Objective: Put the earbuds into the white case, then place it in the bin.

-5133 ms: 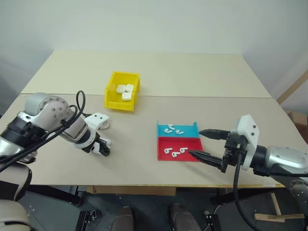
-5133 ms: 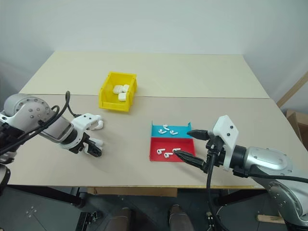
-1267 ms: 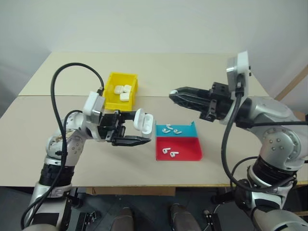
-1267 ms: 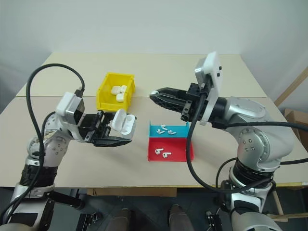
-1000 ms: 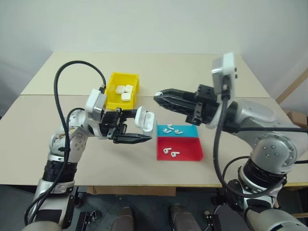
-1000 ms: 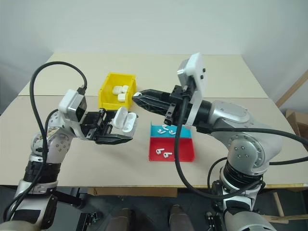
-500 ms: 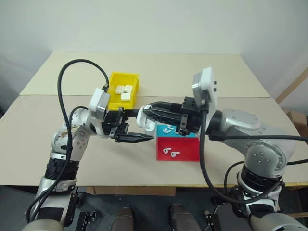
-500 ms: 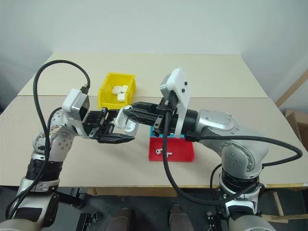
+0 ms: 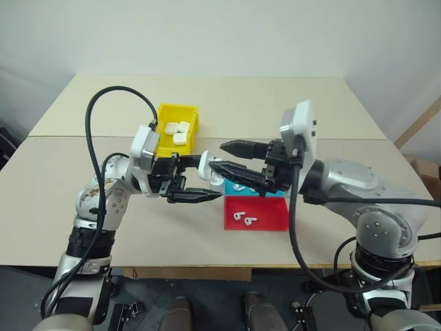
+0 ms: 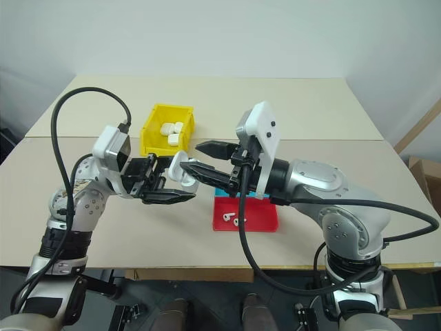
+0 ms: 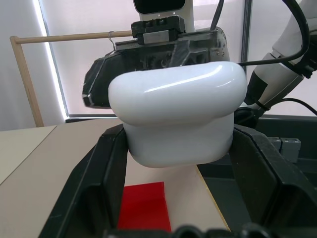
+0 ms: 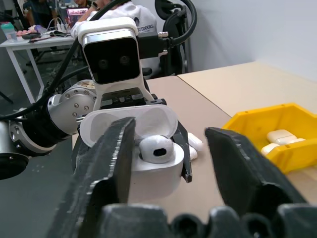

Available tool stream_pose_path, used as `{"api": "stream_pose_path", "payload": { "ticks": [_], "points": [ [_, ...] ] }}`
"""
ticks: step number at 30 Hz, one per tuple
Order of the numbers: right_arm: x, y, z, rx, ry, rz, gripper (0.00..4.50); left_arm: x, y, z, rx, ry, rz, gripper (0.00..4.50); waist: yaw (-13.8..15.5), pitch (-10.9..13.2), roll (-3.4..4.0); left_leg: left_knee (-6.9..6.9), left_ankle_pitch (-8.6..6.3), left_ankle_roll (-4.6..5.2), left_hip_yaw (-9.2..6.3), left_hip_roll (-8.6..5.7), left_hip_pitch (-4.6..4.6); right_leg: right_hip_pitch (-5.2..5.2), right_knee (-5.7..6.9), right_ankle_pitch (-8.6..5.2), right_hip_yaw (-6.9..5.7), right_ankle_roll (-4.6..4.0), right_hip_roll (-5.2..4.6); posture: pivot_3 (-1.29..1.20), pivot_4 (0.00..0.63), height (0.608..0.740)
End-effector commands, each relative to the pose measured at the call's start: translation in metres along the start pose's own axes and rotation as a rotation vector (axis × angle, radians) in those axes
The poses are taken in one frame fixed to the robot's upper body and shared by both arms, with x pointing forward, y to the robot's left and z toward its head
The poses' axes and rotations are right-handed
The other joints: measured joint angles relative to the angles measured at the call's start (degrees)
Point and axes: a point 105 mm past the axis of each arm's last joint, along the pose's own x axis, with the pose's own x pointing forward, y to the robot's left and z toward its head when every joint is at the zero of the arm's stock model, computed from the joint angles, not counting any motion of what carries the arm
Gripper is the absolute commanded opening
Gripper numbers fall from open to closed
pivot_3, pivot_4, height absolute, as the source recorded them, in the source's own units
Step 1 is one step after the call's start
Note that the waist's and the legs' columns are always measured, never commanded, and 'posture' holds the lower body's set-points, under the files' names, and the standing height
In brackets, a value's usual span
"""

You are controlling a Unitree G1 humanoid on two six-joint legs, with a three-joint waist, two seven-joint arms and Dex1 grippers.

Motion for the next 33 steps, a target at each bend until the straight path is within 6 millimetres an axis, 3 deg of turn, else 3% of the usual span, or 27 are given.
{"api": "stream_pose_path", "payload": {
  "ticks": [1,9,11,15,17,19,21,26,33],
  "points": [
    [-0.001,0.004,0.006,-0.013,-0.016,0.031,3.75,0.003,0.003,0.015,0.072,-0.029,-0.002,2.81,0.0,0.0,0.0,0.0,0.0,0.0,0.0,0.0,0.0,0.0,0.0,0.0,0.01,0.0,0.0,0.0,0.15,0.74],
    [-0.02,-0.022,0.037,0.007,-0.068,0.013,3.75,-0.002,0.006,0.014,0.083,-0.021,0.016,2.81,0.0,0.0,0.0,0.0,0.0,0.0,0.0,0.0,-0.01,0.01,-0.01,0.0,0.0,0.0,-0.01,0.0,0.15,0.74],
    [-0.032,-0.039,0.034,-0.062,0.044,0.003,3.75,-0.005,0.005,0.015,0.092,-0.012,0.022,2.81,0.2,0.0,0.0,0.0,0.0,0.0,0.0,0.0,-0.01,0.02,-0.04,0.0,-0.01,0.0,-0.01,0.0,0.15,0.74],
    [-0.04,-0.074,0.001,-0.179,0.384,0.041,3.75,-0.011,0.0,0.015,0.099,0.005,0.022,2.81,-0.2,0.0,0.02,-0.01,-0.01,0.01,0.09,-0.01,0.02,0.02,-0.12,0.0,0.03,0.01,-0.02,0.0,0.15,0.74],
    [-0.036,-0.095,-0.03,-0.299,0.637,0.083,3.39,-0.012,-0.002,0.013,0.112,0.009,0.037,2.81,-0.9,0.0,0.03,-0.04,-0.02,0.03,0.14,0.03,0.09,0.01,-0.09,-0.01,0.09,0.01,0.03,0.0,0.15,0.74],
    [-0.034,-0.105,-0.045,-0.346,0.769,0.135,2.88,-0.013,-0.003,0.013,0.12,0.008,0.05,2.81,-1.5,0.0,0.05,-0.06,-0.03,0.05,0.22,0.03,0.18,-0.01,-0.05,-0.03,0.18,0.05,0.05,0.0,0.15,0.74],
    [-0.027,-0.11,-0.055,-0.368,0.835,0.198,2.21,-0.013,-0.004,0.013,0.125,0.009,0.058,2.81,-1.5,0.0,0.05,-0.09,-0.03,0.05,0.16,0.04,0.13,-0.06,-0.05,-0.03,0.15,0.02,0.07,0.0,0.15,0.74],
    [-0.009,-0.117,-0.086,-0.412,0.995,0.309,2.21,-0.017,-0.01,0.011,0.134,0.026,0.072,2.81,-1.4,0.1,0.08,-0.04,-0.03,0.05,0.16,0.03,-0.06,-0.17,-0.04,-0.01,0.14,0.0,0.02,0.0,0.15,0.74],
    [0.004,-0.123,-0.107,-0.45,1.088,0.381,2.21,-0.019,-0.01,0.01,0.137,0.033,0.089,2.81,-0.7,0.1,0.1,-0.02,-0.03,0.04,0.15,0.01,-0.03,-0.11,-0.02,0.0,0.06,-0.01,-0.04,0.0,0.15,0.74]
  ]
}}
